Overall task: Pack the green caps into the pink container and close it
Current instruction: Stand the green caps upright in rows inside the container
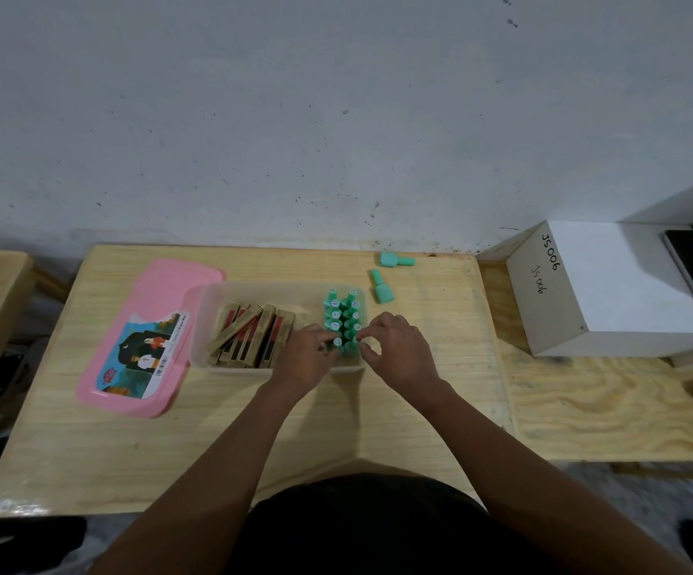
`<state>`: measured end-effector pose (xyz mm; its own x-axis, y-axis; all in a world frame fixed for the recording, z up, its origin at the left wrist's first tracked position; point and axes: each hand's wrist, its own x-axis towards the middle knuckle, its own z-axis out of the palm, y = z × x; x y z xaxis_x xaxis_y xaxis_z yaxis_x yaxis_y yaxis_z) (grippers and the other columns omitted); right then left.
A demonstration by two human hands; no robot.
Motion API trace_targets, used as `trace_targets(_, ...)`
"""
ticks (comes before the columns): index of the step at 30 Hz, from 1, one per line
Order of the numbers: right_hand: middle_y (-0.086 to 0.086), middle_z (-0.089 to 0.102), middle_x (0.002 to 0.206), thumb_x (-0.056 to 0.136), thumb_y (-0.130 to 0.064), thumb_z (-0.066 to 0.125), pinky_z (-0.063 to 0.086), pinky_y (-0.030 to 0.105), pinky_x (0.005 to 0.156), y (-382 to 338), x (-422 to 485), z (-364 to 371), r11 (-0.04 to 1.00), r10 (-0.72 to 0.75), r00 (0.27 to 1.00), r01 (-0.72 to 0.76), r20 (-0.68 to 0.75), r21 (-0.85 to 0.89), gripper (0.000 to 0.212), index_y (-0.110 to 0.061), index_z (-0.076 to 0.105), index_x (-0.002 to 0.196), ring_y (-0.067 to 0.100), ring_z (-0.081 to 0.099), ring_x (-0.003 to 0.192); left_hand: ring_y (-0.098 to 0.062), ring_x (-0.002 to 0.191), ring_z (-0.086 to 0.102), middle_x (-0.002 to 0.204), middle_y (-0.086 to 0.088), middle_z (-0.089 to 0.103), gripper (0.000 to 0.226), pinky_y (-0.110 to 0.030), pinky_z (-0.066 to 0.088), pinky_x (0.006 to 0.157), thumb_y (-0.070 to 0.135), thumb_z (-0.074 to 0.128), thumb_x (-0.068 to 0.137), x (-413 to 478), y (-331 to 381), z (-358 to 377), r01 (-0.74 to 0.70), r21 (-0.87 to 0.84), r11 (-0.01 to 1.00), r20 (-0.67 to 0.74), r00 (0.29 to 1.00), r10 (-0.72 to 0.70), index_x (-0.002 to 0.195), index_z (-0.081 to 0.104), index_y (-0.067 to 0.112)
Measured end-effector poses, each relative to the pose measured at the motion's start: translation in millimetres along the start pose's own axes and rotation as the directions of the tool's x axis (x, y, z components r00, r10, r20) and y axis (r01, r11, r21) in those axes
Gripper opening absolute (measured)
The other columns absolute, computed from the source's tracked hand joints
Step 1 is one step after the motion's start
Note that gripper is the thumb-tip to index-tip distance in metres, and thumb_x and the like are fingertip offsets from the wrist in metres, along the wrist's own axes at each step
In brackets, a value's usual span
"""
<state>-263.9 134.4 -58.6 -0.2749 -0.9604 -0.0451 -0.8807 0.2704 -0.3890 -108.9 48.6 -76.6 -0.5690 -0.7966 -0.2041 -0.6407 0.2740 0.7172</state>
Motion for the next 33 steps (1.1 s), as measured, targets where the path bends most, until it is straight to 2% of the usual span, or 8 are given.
trace_targets(4,-0.006,0.063,0.100,0.090,-0.034,0.062,0.047,0.033,0.077,6,-4,-2,0.998,0.016,0.998,-0.012,-0.058,0.065,0.022,-0.027,0.071,0.108,0.014,0.056,0.096,-0.017,0.090,0.064,0.108,-0.003,0.069,0.029,-0.033,0.053,0.080,0.025,0.070,0.081,1,0,-5,0.030,-0.007,1.000,0.027,0.999,-0.029,0.109,0.071,0.018)
trace_targets(8,-0.008,0.066,0.099,0.089,-0.031,0.064,0.050,0.031,0.075,26,-7,-14,0.986,0.102,0.984,-0.081,-0.147,0.146,0.020,-0.026,0.072,0.106,0.010,0.057,0.094,-0.018,0.104,0.061,0.121,-0.002,0.065,0.044,-0.031,0.049,0.086,0.030,0.073,0.077,8,-1,-22,0.092,0.072,0.993,0.180,0.978,-0.104,0.118,0.066,0.018)
trace_targets(12,-0.010,0.064,0.099,0.090,-0.031,0.063,0.050,0.030,0.072,59,-4,-27,0.956,0.248,0.959,-0.219,-0.139,0.195,0.018,-0.028,0.072,0.105,0.009,0.056,0.092,-0.010,0.095,0.059,0.118,0.003,0.066,0.043,-0.026,0.045,0.084,0.033,0.074,0.076,24,7,-51,0.093,0.174,0.980,0.239,0.962,-0.133,0.115,0.067,0.019)
trace_targets(17,-0.010,0.063,0.100,0.091,-0.032,0.061,0.047,0.029,0.070,99,15,-41,0.929,0.337,0.938,-0.319,-0.078,0.186,0.017,-0.029,0.071,0.105,0.011,0.058,0.092,-0.012,0.089,0.061,0.105,0.003,0.067,0.033,-0.031,0.051,0.083,0.030,0.074,0.077,53,49,-66,0.033,0.054,0.998,0.133,0.990,-0.040,0.109,0.068,0.022)
trace_targets(20,-0.008,0.064,0.105,0.092,-0.034,0.059,0.049,0.031,0.076,119,36,-46,0.937,0.318,0.948,-0.316,0.010,0.146,0.023,-0.027,0.069,0.112,0.014,0.058,0.099,-0.015,0.088,0.062,0.102,0.005,0.066,0.030,-0.032,0.052,0.078,0.031,0.070,0.081,75,79,-46,-0.044,0.032,0.999,0.081,0.996,0.041,0.109,0.066,0.025)
trace_targets(25,-0.001,0.061,0.128,0.092,-0.032,0.059,0.051,0.037,0.089,141,82,-48,0.952,0.267,0.945,-0.289,0.190,0.100,0.040,-0.025,0.059,0.131,0.019,0.058,0.113,-0.021,0.113,0.054,0.123,0.001,0.057,0.034,-0.032,0.043,0.086,0.027,0.056,0.088,114,95,0,-0.189,0.381,0.905,0.238,0.966,0.102,0.122,0.059,0.025)
trace_targets(30,0.000,0.049,0.141,0.093,-0.029,0.053,0.047,0.044,0.098,137,128,-43,0.987,0.154,0.942,-0.157,0.298,-0.013,0.049,-0.027,0.044,0.142,0.022,0.044,0.129,-0.026,0.115,0.050,0.126,-0.005,0.050,0.042,-0.039,0.039,0.093,0.014,0.054,0.087,150,96,25,-0.230,0.629,0.743,0.370,0.929,-0.025,0.127,0.054,0.026)
trace_targets(33,-0.001,0.041,0.147,0.091,-0.020,0.052,0.048,0.044,0.097,134,148,-34,0.994,0.105,0.945,-0.092,0.309,-0.055,0.056,-0.027,0.038,0.145,0.022,0.041,0.132,-0.027,0.113,0.049,0.126,-0.007,0.047,0.039,-0.040,0.040,0.093,0.014,0.053,0.088,164,97,35,-0.188,0.703,0.686,0.350,0.931,-0.103,0.125,0.056,0.024)
